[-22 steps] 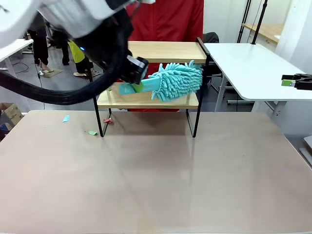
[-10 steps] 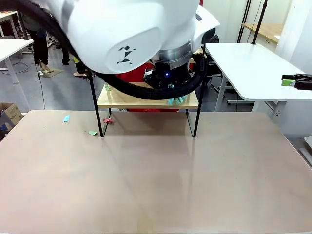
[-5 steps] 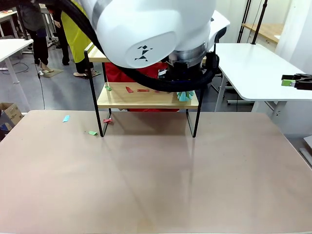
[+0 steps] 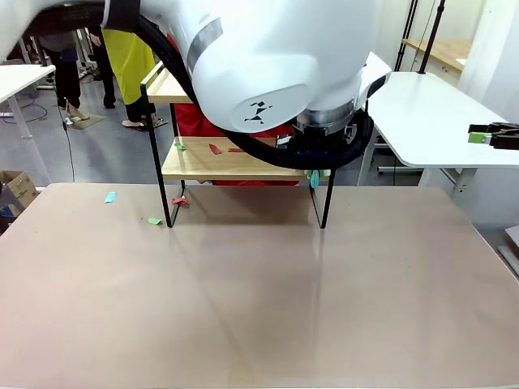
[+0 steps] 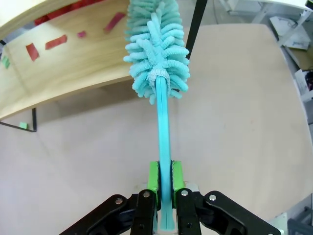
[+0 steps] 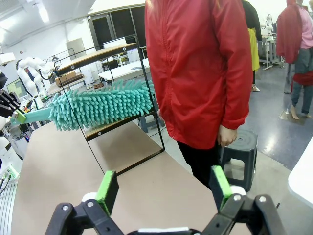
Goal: Clean the shelf.
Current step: Clean the specific section of the Shelf indicated by the human with the Duster.
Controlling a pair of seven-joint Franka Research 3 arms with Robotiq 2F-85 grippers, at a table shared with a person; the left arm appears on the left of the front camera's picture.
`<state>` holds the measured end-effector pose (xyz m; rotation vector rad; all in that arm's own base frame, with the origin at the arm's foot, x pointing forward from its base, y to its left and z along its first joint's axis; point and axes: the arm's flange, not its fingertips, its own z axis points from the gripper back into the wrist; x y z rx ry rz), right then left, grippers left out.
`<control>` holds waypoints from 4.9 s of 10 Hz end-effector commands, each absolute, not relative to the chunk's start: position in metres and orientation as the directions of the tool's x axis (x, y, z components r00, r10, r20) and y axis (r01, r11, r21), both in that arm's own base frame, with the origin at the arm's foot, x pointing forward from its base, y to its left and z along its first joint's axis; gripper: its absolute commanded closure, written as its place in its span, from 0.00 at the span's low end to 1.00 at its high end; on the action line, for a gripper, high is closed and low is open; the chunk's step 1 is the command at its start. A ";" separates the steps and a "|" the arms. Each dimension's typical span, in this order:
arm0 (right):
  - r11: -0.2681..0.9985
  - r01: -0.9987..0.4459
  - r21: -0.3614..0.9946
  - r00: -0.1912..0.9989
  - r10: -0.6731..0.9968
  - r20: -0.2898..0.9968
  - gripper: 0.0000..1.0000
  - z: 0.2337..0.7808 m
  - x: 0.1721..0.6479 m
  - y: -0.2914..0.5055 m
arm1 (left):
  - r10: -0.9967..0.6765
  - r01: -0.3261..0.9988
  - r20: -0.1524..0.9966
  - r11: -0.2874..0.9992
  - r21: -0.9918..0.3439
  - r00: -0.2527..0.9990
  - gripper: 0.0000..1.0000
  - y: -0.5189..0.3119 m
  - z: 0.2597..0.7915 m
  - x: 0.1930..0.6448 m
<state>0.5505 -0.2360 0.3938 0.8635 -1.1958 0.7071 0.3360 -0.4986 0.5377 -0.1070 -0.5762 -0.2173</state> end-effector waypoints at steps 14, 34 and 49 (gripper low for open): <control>0.502 -0.845 0.186 0.228 0.024 0.973 0.00 0.396 0.551 -0.235 | -0.104 0.117 0.551 0.993 0.012 0.828 0.87 -0.427 0.513 0.331; 0.502 -0.845 0.186 0.228 0.024 0.973 0.00 0.396 0.551 -0.235 | -0.043 -0.167 0.541 0.928 0.332 0.840 0.87 -0.289 0.531 0.315; 0.502 -0.845 0.186 0.228 0.024 0.973 0.00 0.396 0.551 -0.235 | -0.272 0.264 0.643 0.958 0.112 0.716 0.87 -0.288 0.546 0.292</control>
